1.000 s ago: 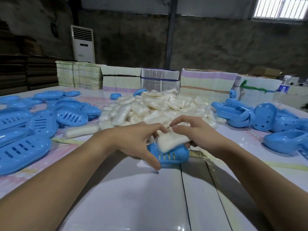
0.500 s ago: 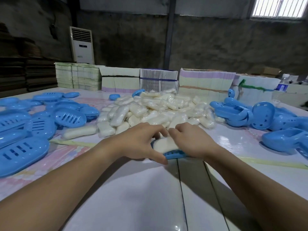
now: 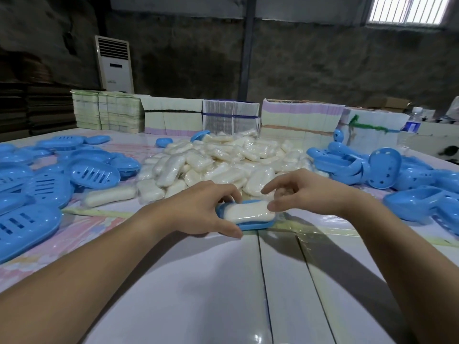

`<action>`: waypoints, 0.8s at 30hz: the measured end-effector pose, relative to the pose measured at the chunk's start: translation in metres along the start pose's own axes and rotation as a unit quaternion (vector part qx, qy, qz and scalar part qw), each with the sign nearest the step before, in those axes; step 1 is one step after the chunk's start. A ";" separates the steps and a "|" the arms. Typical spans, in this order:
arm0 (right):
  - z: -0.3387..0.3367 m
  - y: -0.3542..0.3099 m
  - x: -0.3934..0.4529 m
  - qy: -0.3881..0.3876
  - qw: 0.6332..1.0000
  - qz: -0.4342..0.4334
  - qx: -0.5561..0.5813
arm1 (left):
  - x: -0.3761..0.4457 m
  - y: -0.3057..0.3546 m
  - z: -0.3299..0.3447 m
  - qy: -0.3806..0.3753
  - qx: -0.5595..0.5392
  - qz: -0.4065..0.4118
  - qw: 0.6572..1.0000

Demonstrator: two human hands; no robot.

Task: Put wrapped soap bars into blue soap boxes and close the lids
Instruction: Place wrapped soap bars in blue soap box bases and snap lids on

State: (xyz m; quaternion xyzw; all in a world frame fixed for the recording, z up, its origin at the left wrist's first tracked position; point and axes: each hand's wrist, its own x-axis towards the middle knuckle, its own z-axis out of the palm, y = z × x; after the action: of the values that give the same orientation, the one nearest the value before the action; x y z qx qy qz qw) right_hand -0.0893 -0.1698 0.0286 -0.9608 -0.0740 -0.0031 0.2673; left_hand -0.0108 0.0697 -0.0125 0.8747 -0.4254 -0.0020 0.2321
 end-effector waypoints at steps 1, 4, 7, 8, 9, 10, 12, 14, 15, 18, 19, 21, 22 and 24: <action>-0.001 0.004 0.000 -0.010 1.000 0.001 -0.010 | 0.000 0.000 0.000 -0.001 0.000 0.000 1.000; 0.002 0.012 0.004 0.010 0.999 0.016 -0.034 | 0.000 0.001 0.001 0.003 -0.003 0.000 1.000; 0.011 0.018 0.009 0.027 0.998 0.018 -0.048 | -0.001 0.001 0.001 0.014 -0.015 0.000 1.000; 0.014 0.019 0.010 0.031 0.998 0.015 -0.046 | -0.001 0.001 0.002 0.017 -0.022 0.000 1.000; 0.017 0.020 0.012 0.035 0.998 0.014 -0.040 | -0.001 0.001 0.002 0.019 -0.033 0.001 0.999; 0.019 0.021 0.013 0.037 0.999 0.014 -0.034 | -0.001 0.001 0.003 0.020 -0.046 0.004 0.999; 0.021 0.022 0.014 0.035 0.999 0.012 -0.024 | -0.001 0.001 0.003 0.022 -0.058 0.011 0.998; 0.021 0.023 0.015 0.036 0.999 0.013 -0.017 | 0.000 0.000 0.004 0.025 -0.053 0.015 0.998; 0.021 0.023 0.015 0.035 0.999 0.015 -0.016 | 0.000 0.000 0.004 0.025 -0.055 0.015 0.998; 0.022 0.024 0.015 0.032 0.999 0.021 -0.013 | -0.001 0.000 0.003 0.018 -0.063 0.015 0.998; 0.022 0.023 0.014 0.027 0.999 0.022 -0.014 | -0.001 0.000 0.003 0.018 -0.060 0.013 0.998; 0.018 0.022 0.011 0.008 1.000 0.029 -0.001 | -0.001 0.001 0.004 0.022 -0.036 0.011 0.999; 0.012 0.022 0.010 0.001 0.999 0.037 0.016 | 0.000 0.001 0.006 0.024 -0.015 0.013 1.000; -0.003 0.027 0.008 0.039 0.997 0.067 0.019 | 0.002 0.003 0.010 0.027 0.011 0.015 0.999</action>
State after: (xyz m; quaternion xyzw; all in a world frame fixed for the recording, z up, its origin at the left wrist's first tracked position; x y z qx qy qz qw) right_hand -0.0773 -0.1927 0.0179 -0.9575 0.0009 -0.0215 0.2876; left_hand -0.0136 0.0627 -0.0197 0.8708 -0.4317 0.0296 0.2334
